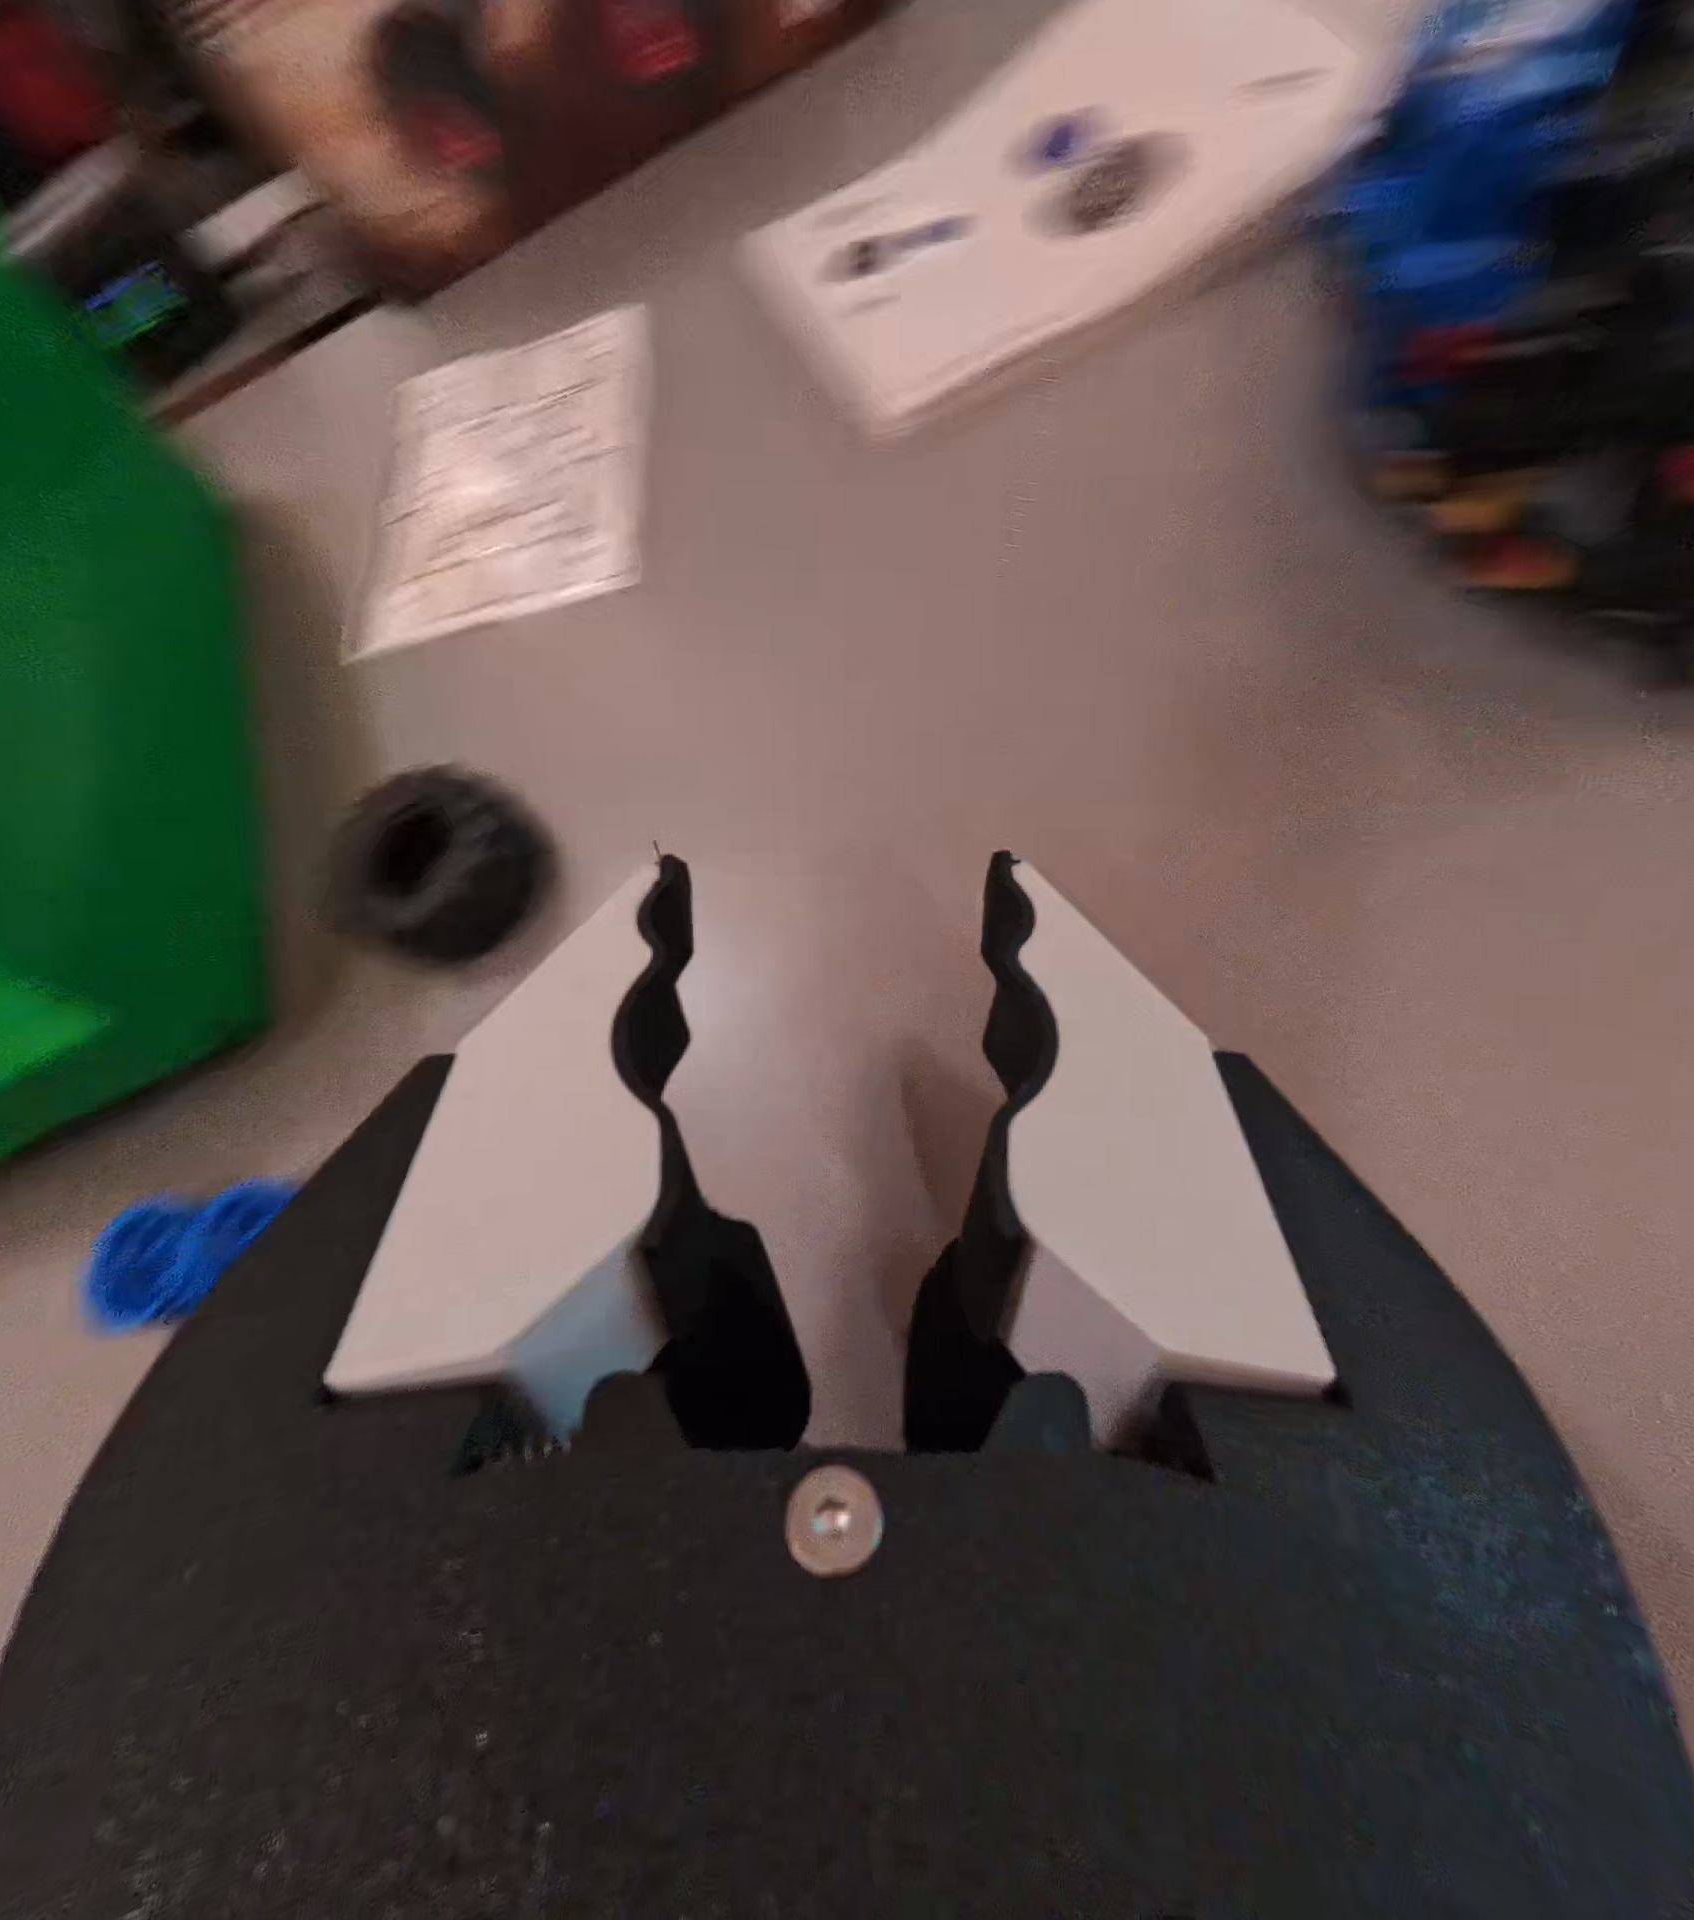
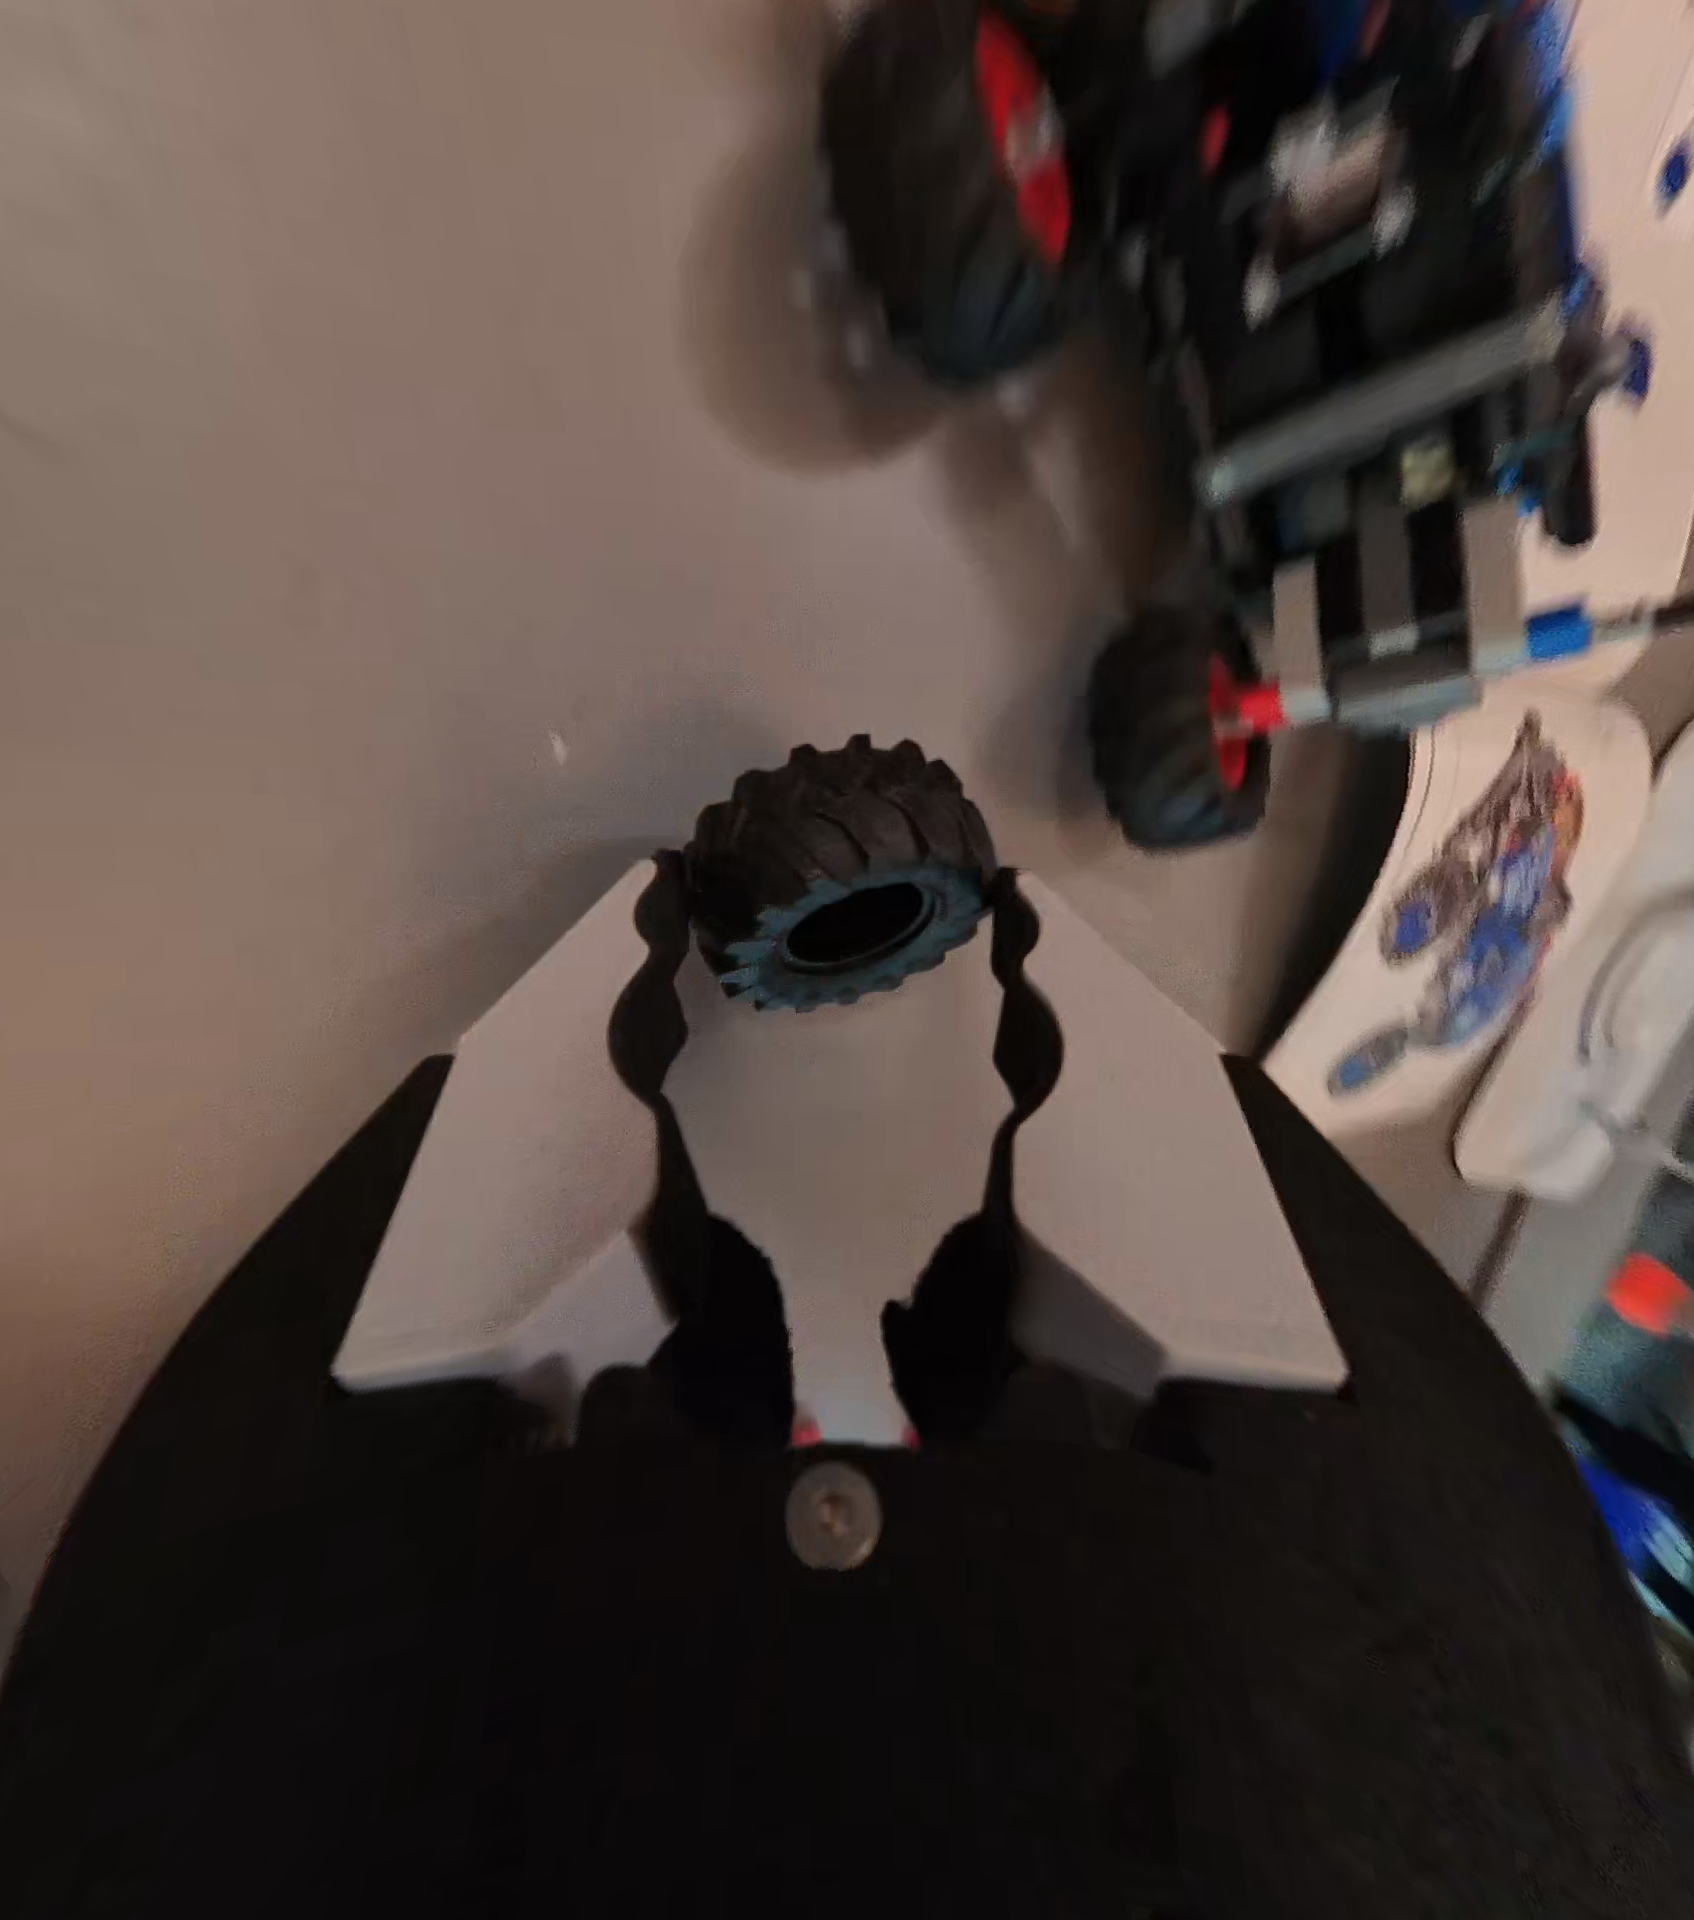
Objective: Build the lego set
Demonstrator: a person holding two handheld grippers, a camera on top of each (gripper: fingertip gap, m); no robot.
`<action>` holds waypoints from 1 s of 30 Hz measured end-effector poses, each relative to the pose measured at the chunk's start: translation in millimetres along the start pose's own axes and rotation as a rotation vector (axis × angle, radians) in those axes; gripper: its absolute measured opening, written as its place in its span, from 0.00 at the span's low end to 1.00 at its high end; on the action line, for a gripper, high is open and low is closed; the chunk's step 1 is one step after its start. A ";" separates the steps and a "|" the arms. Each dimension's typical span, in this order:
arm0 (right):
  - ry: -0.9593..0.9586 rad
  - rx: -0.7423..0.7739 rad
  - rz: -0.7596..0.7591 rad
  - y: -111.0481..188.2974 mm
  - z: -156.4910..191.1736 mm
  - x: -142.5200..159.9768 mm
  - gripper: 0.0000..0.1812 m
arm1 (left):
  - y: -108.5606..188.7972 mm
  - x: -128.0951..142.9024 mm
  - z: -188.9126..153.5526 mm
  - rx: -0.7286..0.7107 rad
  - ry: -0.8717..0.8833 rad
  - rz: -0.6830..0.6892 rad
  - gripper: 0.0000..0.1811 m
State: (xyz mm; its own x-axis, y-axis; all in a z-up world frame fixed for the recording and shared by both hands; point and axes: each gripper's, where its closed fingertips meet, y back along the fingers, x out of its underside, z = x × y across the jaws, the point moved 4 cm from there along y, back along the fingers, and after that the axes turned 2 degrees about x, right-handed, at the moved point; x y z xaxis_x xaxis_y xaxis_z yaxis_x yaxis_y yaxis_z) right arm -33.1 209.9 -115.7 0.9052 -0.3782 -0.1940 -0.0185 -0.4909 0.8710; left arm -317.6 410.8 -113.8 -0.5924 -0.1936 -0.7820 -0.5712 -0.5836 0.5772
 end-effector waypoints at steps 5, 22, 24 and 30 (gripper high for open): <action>0.067 -0.050 0.323 -6.4 22.9 24.2 0.32 | -25.5 22.4 83.1 -0.075 0.318 0.075 0.44; -0.438 -0.224 -0.659 32.8 25.3 -41.3 0.44 | -9.1 -11.8 -17.3 0.288 -0.058 -0.074 0.30; -0.499 -0.207 -0.818 34.6 31.1 -56.4 0.44 | 23.8 -23.9 -88.1 0.576 -0.142 -0.170 0.31; -0.539 -0.455 -0.997 43.7 62.2 -81.2 0.43 | 67.9 -26.9 -215.2 1.024 -0.426 -0.272 0.30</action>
State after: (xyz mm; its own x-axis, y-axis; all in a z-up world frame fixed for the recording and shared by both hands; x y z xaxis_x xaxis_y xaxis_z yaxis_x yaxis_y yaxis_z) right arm -133.9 170.4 -89.9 0.1435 -0.3233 -0.9354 0.8315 -0.4731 0.2911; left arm -218.2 206.7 -104.2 -0.4108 0.2378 -0.8802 -0.7896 0.3900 0.4738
